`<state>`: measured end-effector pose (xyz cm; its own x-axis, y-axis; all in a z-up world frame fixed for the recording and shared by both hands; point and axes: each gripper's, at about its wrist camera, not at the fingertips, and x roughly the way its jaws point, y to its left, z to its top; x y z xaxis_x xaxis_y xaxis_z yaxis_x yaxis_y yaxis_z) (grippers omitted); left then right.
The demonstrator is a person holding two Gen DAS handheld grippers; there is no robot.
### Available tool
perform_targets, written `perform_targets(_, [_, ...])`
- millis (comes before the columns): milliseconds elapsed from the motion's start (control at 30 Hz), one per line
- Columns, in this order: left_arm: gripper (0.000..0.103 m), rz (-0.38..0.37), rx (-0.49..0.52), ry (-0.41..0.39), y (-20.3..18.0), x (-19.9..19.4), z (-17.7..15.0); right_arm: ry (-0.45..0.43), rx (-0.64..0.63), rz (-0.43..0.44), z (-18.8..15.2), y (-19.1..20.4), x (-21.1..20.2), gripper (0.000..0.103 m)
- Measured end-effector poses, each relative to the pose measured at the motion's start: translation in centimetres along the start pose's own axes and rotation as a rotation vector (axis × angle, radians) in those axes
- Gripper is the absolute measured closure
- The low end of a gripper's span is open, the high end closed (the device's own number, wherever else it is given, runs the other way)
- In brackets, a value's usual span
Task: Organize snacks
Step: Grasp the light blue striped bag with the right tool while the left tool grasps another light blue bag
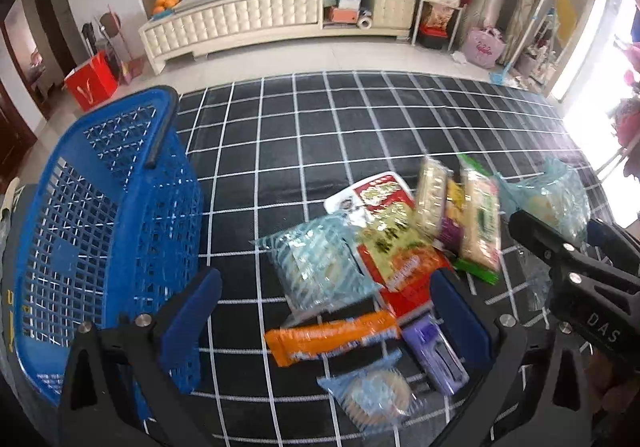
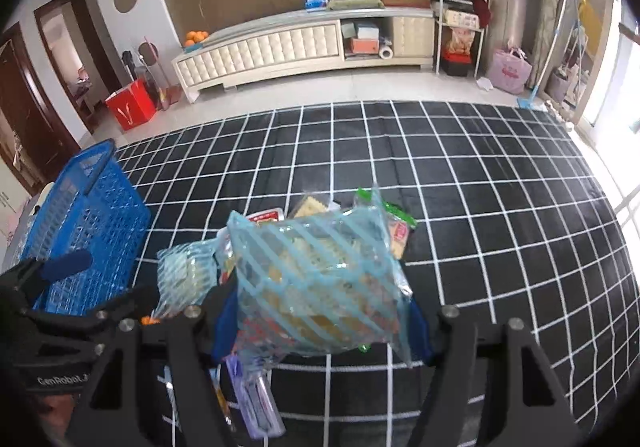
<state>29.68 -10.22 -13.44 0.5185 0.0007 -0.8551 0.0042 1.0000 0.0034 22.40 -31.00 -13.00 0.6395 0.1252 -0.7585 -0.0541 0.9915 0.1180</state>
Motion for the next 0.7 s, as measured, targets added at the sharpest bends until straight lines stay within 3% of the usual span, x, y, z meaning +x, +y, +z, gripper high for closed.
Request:
perform_targets(67, [0.000, 0.015, -0.027, 0.035, 0.4, 1.6, 0.6, 0.016, 0.002, 0.008, 0.1, -0.1, 1.0, 0.031])
perform_targets(100, [0.000, 0.058, -0.016, 0.028, 0.3, 1.9, 0.9, 0.019, 0.004, 0.013, 0.0, -0.2, 1.4, 0.031])
perform_targets(167, [0.000, 0.070, 0.007, 0.020, 0.1, 2.3, 1.1, 0.032, 0.020, 0.024, 0.1, -0.4, 2.2, 0.031])
perform_targets(300, [0.002, 0.061, 0.025, 0.058, -0.5, 3.6, 1.2, 0.047, 0.032, 0.012, 0.0, -0.9, 3.0, 0.031])
perform_targets(400, [0.014, 0.048, 0.038, 0.088, -1.1, 4.5, 1.1, 0.049, 0.055, 0.011, -0.2, -1.7, 2.9, 0.031])
perform_targets(500, [0.015, 0.033, 0.002, 0.127, -0.7, 5.8, 0.9, 0.055, 0.057, -0.001, -0.3, -1.9, 3.0, 0.031])
perform_targets(700, [0.015, 0.073, -0.017, 0.159, -0.2, 7.8, 0.8, 0.061, 0.034, -0.001, -0.5, -1.4, 3.3, 0.031])
